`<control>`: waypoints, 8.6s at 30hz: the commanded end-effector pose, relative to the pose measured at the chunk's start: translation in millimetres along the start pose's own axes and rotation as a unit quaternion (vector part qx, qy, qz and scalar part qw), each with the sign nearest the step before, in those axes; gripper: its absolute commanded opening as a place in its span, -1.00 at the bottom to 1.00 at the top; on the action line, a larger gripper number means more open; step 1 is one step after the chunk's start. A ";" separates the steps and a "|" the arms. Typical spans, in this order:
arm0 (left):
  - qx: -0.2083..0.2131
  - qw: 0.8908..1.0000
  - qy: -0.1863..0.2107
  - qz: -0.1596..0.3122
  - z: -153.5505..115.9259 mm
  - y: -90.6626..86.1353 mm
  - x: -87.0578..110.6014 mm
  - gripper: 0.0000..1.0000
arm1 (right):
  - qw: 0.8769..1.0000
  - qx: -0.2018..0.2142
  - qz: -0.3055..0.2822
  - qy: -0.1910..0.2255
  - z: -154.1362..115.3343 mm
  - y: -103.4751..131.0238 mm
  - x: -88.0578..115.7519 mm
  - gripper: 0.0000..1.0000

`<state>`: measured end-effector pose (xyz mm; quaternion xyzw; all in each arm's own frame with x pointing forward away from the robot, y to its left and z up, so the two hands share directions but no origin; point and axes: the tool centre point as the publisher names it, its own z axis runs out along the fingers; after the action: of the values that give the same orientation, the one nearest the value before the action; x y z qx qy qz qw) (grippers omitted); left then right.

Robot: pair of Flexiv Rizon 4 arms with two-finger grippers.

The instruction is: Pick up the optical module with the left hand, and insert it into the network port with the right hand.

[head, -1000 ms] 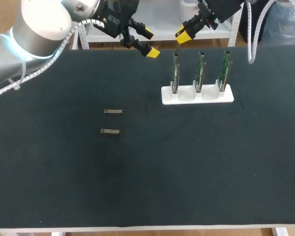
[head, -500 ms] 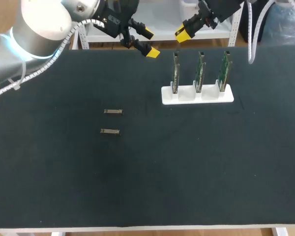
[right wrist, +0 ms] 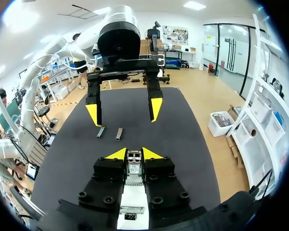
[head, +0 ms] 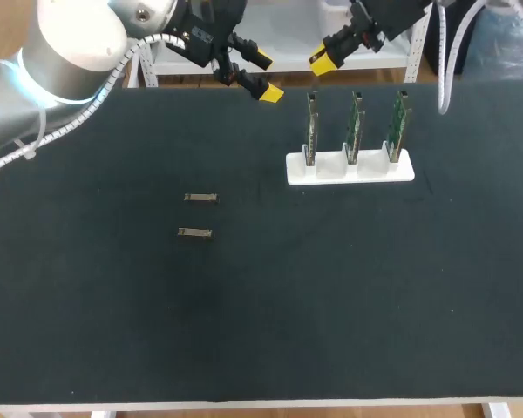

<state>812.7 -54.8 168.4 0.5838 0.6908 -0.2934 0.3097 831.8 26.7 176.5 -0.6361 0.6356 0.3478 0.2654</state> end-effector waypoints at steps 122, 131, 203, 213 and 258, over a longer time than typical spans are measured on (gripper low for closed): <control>-0.001 1.000 0.001 0.000 -0.2 -0.8 0.0 1.00 | 0.999 0.024 -0.029 0.019 6.9 5.8 7.5 -1.00; -0.001 1.000 0.001 0.000 -0.2 -0.8 0.0 1.00 | 0.999 0.022 -0.032 0.017 8.6 5.4 4.7 -1.00; -0.001 1.000 0.001 0.000 -0.2 -0.8 0.0 1.00 | 0.999 -0.009 -0.037 0.025 13.4 11.7 15.4 -1.00; -0.001 1.000 0.001 0.000 -0.2 -0.8 0.0 1.00 | 0.999 -0.007 -0.033 0.026 13.6 11.4 16.5 -1.00; -0.001 1.000 0.001 0.000 -0.2 -0.8 0.0 1.00 | 1.000 -0.009 -0.019 0.006 7.1 9.8 11.4 1.00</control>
<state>812.7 -54.8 168.4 0.5838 0.6908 -0.2933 0.3097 819.2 30.1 162.7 -0.6551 0.6239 0.3373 0.2603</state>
